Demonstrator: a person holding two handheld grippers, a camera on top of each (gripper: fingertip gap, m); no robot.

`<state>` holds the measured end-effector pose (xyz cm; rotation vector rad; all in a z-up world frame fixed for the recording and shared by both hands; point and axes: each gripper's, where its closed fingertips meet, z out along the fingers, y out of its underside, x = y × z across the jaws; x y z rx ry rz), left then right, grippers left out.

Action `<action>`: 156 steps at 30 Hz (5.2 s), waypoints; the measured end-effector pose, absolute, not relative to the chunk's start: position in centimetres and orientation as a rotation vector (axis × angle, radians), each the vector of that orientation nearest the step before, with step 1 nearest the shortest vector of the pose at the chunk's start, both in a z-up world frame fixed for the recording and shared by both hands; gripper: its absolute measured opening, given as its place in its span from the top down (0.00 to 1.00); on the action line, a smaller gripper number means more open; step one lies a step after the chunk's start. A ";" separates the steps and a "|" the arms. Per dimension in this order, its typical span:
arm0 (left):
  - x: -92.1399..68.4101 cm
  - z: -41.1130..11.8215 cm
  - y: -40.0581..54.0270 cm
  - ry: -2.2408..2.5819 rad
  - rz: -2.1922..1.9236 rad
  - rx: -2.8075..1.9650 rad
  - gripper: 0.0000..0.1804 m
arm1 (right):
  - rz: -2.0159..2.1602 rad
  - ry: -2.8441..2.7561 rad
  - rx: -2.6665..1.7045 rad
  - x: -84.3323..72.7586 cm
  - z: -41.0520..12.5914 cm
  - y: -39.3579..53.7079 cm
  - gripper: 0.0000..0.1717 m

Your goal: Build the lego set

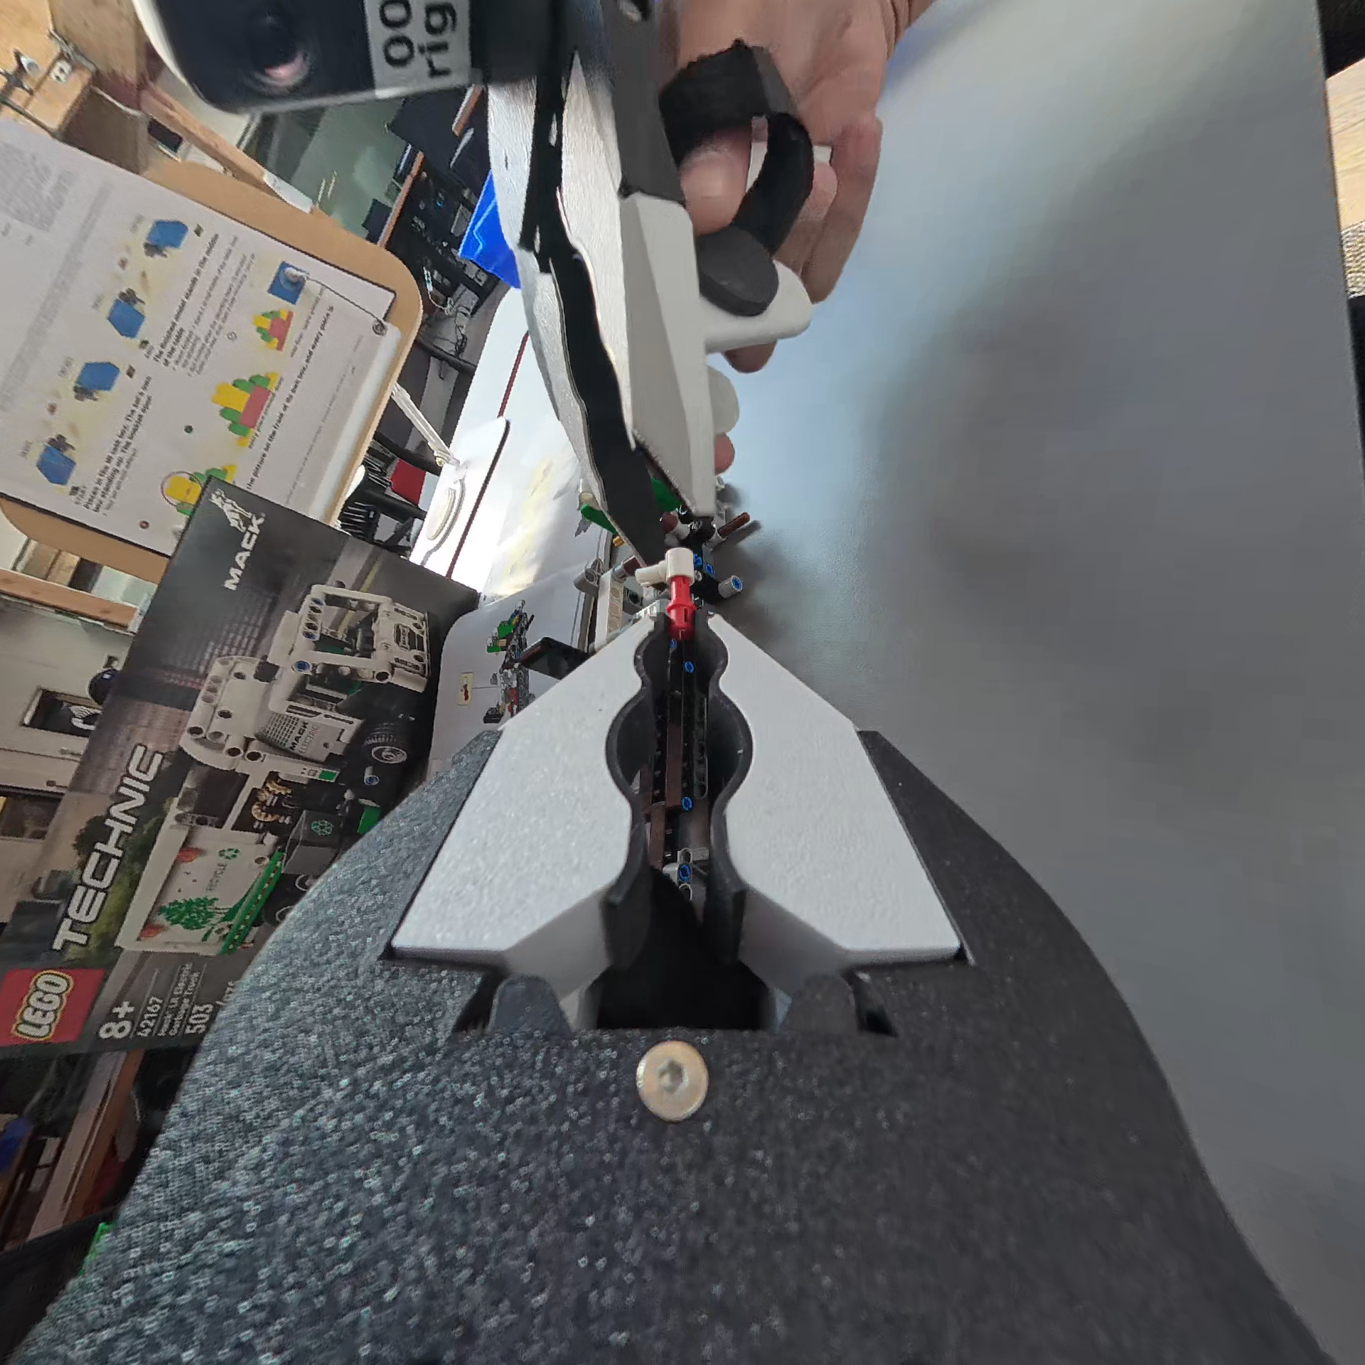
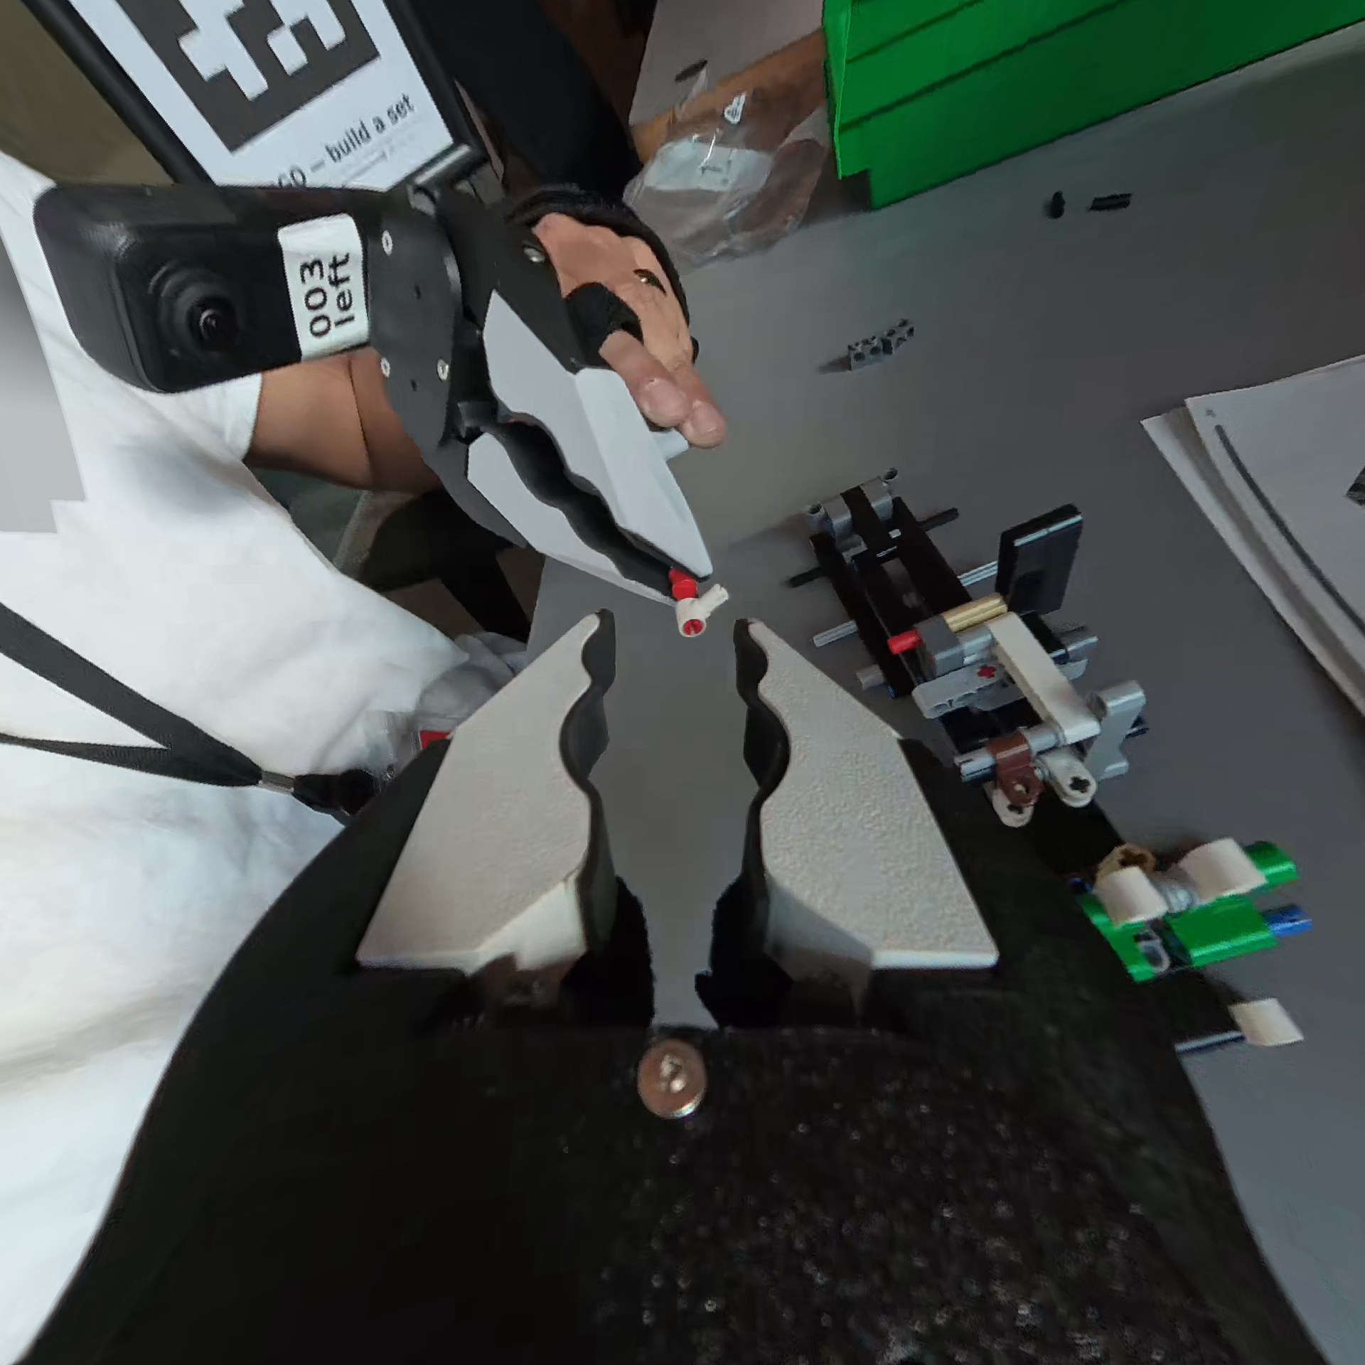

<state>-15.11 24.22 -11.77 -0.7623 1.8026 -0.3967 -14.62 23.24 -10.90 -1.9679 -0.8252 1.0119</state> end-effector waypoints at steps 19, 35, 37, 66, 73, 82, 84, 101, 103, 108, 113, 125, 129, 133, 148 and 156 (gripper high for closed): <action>-16.7 -9.8 21.0 1.700 -0.951 -0.910 1.00 | 1.265 -0.579 -1.813 -17.0 -10.4 21.3 0.97; -16.5 -11.7 21.4 1.739 -1.252 -1.242 0.96 | 1.155 -0.631 -1.793 -16.7 -11.2 22.0 0.97; -16.5 -11.8 21.4 1.741 -1.229 -1.225 0.97 | 1.156 -0.637 -1.816 -16.7 -11.6 22.0 0.97; -16.8 -12.9 21.1 1.811 -1.227 -1.177 0.98 | 1.231 -0.638 -1.886 -16.7 -12.6 21.3 0.97; -17.1 -13.0 20.9 1.838 -1.235 -1.158 0.98 | 1.222 -0.670 -1.887 -16.9 -12.7 21.0 0.97; -18.0 -11.2 21.2 1.757 -1.384 -1.113 0.98 | 1.252 -0.602 -1.793 -16.2 -11.2 20.9 0.95; -18.3 -10.5 21.2 1.730 -1.430 -1.088 0.98 | 1.329 -0.563 -1.749 -16.1 -10.2 20.7 0.95; -18.3 -10.0 19.8 1.745 -1.469 -0.989 0.98 | 1.447 -0.589 -1.697 -17.8 -9.5 19.8 1.00; -18.2 -10.1 19.7 1.754 -1.459 -0.993 0.98 | 1.443 -0.592 -1.708 -17.8 -9.7 19.7 1.00; -18.1 -10.6 19.8 1.773 -1.443 -1.025 0.98 | 1.425 -0.597 -1.734 -17.8 -10.1 19.8 1.00; -17.7 -12.3 19.3 1.886 -1.373 -1.069 0.98 | 1.354 -0.603 -1.768 -18.1 -10.8 20.3 1.00; -17.0 -14.3 20.3 1.943 -1.391 -1.340 0.98 | 0.867 -0.734 -1.768 -16.1 -11.8 20.8 0.92; -16.8 -15.2 20.5 1.960 -1.437 -1.487 0.98 | 0.570 -0.880 -1.777 -16.4 -12.4 21.3 0.92; -16.8 -15.6 20.3 1.985 -1.411 -1.502 0.98 | 0.529 -0.924 -1.797 -16.9 -13.4 21.3 0.94; -16.8 -17.4 20.1 2.079 -1.362 -1.617 0.98 | 0.242 -1.062 -1.811 -16.9 -16.1 21.4 0.96; -16.9 -17.8 20.1 2.099 -1.348 -1.651 0.98 | 0.211 -1.080 -1.842 -16.9 -16.8 21.4 0.97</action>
